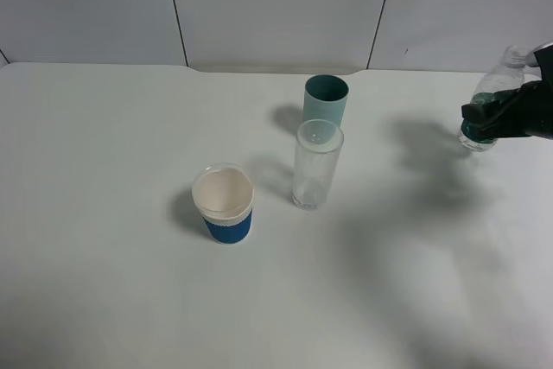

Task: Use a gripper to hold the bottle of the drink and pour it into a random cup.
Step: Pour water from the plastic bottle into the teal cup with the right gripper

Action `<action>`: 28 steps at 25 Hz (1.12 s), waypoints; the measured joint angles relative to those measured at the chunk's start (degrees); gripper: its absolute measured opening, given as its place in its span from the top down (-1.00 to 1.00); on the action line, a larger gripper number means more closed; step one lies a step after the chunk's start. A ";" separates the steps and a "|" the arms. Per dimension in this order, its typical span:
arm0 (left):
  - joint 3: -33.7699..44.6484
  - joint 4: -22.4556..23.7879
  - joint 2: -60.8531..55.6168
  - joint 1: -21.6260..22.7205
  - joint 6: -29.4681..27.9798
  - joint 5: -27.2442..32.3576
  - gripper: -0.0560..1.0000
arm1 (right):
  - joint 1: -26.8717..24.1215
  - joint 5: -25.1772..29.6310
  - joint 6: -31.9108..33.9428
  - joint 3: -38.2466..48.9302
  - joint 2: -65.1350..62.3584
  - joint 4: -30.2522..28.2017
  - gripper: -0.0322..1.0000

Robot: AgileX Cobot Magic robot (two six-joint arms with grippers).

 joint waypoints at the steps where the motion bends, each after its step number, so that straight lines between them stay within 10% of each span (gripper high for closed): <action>1: 0.00 0.00 0.00 0.00 0.00 0.00 -0.99 | 0.29 0.45 0.00 0.00 -0.12 0.80 -0.16; 11: 0.00 0.00 0.00 0.00 0.00 0.00 -0.99 | 8.83 3.50 -0.14 -1.61 -0.54 10.85 -0.16; 28: 0.00 0.00 0.00 0.00 0.00 0.00 -0.99 | 19.25 27.08 -3.01 -11.31 -4.99 14.41 -0.16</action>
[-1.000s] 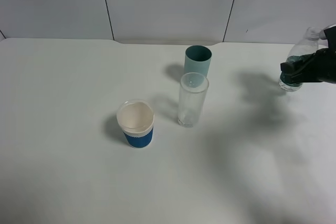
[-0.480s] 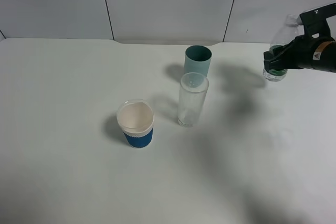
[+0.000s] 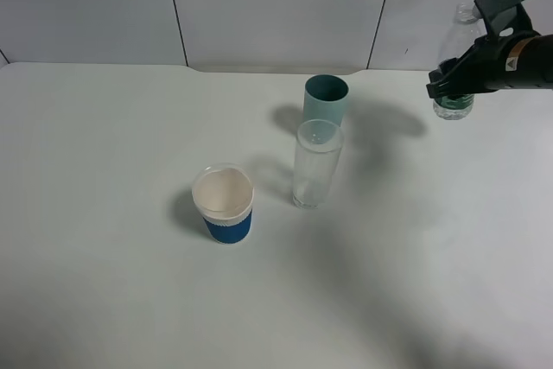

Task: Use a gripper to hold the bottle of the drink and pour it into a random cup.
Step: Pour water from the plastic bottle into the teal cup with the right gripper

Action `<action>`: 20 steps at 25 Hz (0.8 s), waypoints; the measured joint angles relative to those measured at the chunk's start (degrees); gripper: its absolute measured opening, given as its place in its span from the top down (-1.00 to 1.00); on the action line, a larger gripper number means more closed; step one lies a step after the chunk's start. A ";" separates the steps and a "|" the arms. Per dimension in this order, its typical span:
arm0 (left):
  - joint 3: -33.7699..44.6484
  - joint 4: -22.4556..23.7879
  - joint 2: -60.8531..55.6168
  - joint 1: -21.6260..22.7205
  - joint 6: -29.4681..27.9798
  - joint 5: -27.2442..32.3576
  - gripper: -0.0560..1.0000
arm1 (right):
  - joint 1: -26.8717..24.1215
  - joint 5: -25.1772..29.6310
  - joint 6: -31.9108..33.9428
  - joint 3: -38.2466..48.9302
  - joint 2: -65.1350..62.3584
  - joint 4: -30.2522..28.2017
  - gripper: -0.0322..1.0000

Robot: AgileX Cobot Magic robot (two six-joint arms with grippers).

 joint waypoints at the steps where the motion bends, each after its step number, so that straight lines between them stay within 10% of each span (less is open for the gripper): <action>1: 0.00 0.00 0.00 0.00 0.00 0.00 -0.99 | 0.75 0.85 0.00 -0.33 0.00 -0.80 -0.16; 20: 0.00 0.00 0.00 0.00 0.00 0.00 -0.99 | 10.39 15.22 16.41 -10.38 0.84 -24.93 -0.16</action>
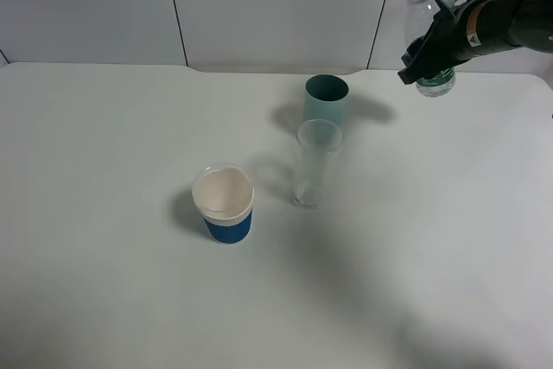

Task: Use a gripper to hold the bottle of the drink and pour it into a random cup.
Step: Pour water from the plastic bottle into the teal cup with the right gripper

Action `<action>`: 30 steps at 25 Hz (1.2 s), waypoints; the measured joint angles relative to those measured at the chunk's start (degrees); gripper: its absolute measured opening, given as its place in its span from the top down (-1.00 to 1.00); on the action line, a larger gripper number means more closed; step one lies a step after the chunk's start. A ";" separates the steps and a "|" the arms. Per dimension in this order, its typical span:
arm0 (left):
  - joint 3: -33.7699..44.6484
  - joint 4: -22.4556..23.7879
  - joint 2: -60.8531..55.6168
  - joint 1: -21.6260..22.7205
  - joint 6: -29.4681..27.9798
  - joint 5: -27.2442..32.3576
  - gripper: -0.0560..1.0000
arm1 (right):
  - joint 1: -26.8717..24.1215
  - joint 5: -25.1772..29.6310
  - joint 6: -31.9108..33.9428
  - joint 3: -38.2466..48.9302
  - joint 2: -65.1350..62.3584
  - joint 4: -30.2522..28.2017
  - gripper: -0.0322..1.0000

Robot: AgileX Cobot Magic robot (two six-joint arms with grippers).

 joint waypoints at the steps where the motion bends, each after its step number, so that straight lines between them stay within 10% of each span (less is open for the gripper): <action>1: 0.00 0.00 0.00 0.00 0.00 0.00 -0.99 | 0.34 0.75 1.17 -0.27 0.40 -1.38 -0.16; 30: 0.00 0.00 0.00 0.00 0.00 0.00 -0.99 | 8.52 11.77 9.79 -5.09 7.08 -22.58 -0.16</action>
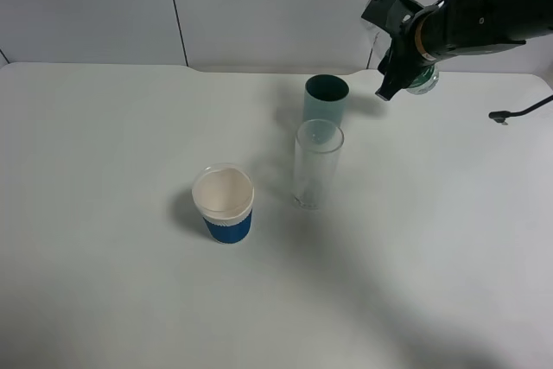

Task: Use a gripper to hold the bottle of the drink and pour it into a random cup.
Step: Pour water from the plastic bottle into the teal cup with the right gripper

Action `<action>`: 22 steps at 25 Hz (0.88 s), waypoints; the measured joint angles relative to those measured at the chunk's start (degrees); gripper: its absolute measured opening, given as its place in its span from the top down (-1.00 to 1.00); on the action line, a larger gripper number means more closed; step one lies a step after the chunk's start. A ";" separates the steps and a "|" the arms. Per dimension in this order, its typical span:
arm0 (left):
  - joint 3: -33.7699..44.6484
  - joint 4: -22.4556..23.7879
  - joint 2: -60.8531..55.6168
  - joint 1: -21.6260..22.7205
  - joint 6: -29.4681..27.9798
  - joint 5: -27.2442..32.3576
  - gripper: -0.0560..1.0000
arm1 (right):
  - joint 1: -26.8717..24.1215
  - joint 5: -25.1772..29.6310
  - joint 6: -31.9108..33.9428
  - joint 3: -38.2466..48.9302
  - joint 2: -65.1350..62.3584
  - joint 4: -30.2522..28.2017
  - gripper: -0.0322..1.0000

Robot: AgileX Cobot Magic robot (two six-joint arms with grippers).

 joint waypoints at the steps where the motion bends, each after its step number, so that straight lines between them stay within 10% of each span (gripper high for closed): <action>1: 0.00 0.00 0.00 0.00 0.00 0.00 -0.99 | 0.07 0.00 0.00 0.00 0.00 -0.06 -0.16; 22: 0.00 0.00 0.00 0.00 0.00 0.00 -0.99 | 4.57 7.27 11.23 0.00 2.18 -15.45 -0.16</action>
